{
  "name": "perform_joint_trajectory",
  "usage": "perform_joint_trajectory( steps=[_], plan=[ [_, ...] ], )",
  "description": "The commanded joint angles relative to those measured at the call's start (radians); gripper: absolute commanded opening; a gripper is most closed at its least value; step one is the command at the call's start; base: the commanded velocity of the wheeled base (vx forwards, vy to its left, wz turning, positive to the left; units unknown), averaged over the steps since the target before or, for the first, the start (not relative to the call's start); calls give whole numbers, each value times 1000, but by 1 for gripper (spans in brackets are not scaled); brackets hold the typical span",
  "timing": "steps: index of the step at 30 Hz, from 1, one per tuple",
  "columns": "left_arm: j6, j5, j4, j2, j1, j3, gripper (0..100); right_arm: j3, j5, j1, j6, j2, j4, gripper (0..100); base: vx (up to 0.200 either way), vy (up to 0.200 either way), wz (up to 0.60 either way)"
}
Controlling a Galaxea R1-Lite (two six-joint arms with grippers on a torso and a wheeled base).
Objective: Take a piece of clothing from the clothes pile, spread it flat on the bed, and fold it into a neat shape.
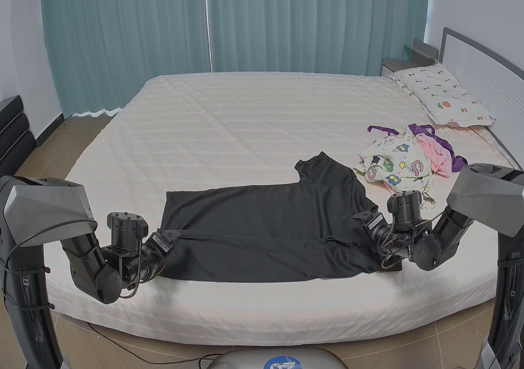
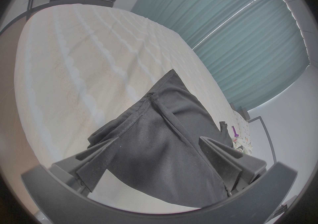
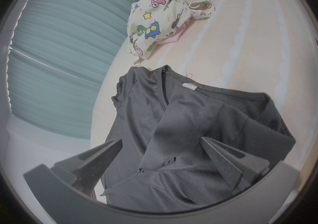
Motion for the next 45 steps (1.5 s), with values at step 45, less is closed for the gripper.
perform_joint_trajectory(
  steps=[45],
  plan=[
    [1,-1,1,23,6,-9,100,199,-18,42,-296,-340,252,0,0,0,0]
  ],
)
